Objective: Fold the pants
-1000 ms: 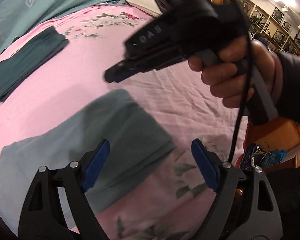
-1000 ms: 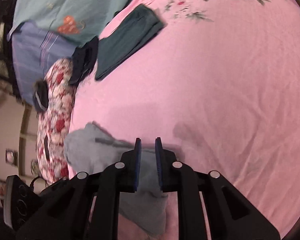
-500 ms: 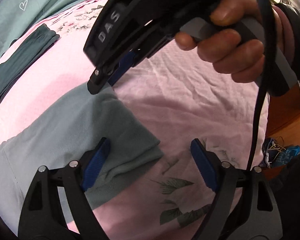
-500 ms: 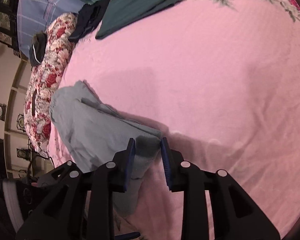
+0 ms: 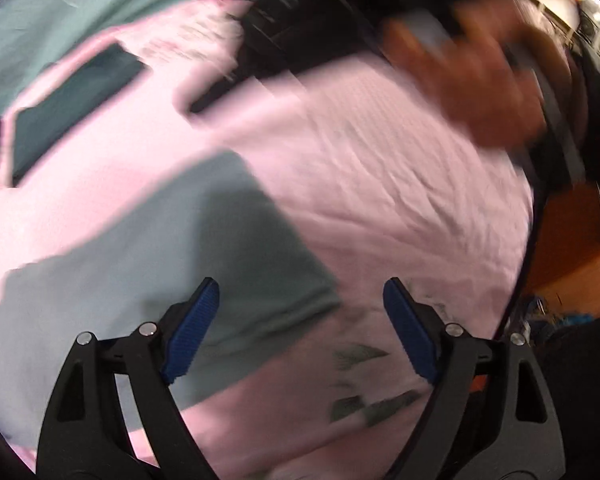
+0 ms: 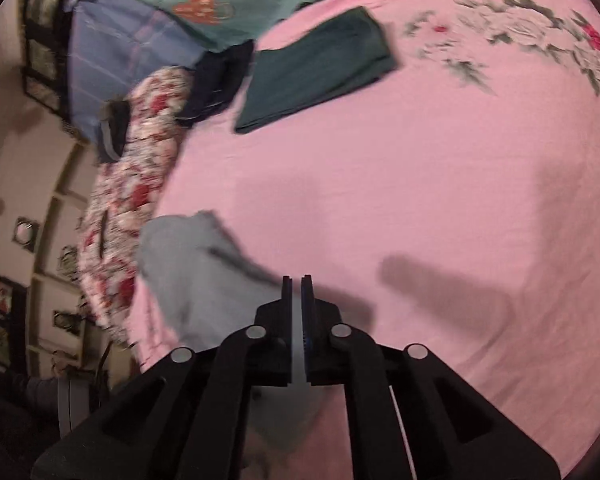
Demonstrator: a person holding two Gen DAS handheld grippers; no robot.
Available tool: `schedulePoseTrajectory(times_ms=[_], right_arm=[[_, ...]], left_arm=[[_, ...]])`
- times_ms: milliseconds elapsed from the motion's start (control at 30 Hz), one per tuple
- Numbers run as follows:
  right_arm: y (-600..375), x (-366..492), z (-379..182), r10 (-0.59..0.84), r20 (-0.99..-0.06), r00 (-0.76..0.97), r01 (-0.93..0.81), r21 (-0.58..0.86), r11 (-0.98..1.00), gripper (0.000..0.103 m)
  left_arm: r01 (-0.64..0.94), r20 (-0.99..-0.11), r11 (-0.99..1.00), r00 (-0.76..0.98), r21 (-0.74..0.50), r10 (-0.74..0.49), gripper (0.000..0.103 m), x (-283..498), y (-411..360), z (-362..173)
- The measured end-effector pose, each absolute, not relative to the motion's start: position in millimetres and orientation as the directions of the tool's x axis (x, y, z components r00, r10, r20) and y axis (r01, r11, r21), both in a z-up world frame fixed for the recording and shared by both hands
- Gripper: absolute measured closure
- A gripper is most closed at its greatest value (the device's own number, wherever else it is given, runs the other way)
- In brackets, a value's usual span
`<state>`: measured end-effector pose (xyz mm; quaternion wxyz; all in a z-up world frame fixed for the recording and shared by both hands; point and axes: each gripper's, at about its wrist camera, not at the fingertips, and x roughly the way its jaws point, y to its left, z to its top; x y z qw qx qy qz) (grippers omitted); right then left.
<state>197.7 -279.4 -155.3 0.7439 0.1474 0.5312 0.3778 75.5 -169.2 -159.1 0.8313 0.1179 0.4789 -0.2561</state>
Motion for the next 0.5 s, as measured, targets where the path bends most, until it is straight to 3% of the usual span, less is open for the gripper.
schedulePoseTrajectory(times_ms=[67,133,167,233,267,400,500], right_arm=[[-270,183,-161,0.738,-0.669,0.089,-0.431,0.643,0.634,0.095],[-258,170,-183,0.683,-0.729,0.042,-0.443,0.599,0.667,0.084],[-255,166,-194,0.624,-0.780,0.041,-0.444,0.545,0.711,0.085],[-256,160,-198,0.615,-0.784,0.083,-0.452,0.520,0.725,0.083],[-255,158,-194,0.607,-0.790,0.089,-0.426,0.520,0.740,0.081],[-242,144,-166,0.561,-0.805,0.194,-0.420,0.448,0.789,0.065],[-215,131,-149,0.467,-0.843,0.267,-0.441,0.324,0.837,0.064]], left_arm=[[0.479,-0.844,0.877,0.459,-0.027,-0.277,0.014,81,-147,-149],[0.375,-0.845,0.927,0.488,-0.023,-0.219,0.009,90,-114,-151],[0.329,-0.856,0.944,0.480,-0.025,-0.190,0.009,94,-100,-160],[0.239,-0.906,0.970,0.402,-0.034,-0.131,0.009,102,-68,-189],[0.237,-0.909,0.969,0.386,-0.066,-0.156,0.009,100,-56,-197],[0.347,-0.899,0.937,0.421,0.036,-0.121,0.009,85,-56,-183],[0.282,-0.866,0.959,0.486,0.031,-0.115,0.007,82,-15,-159]])
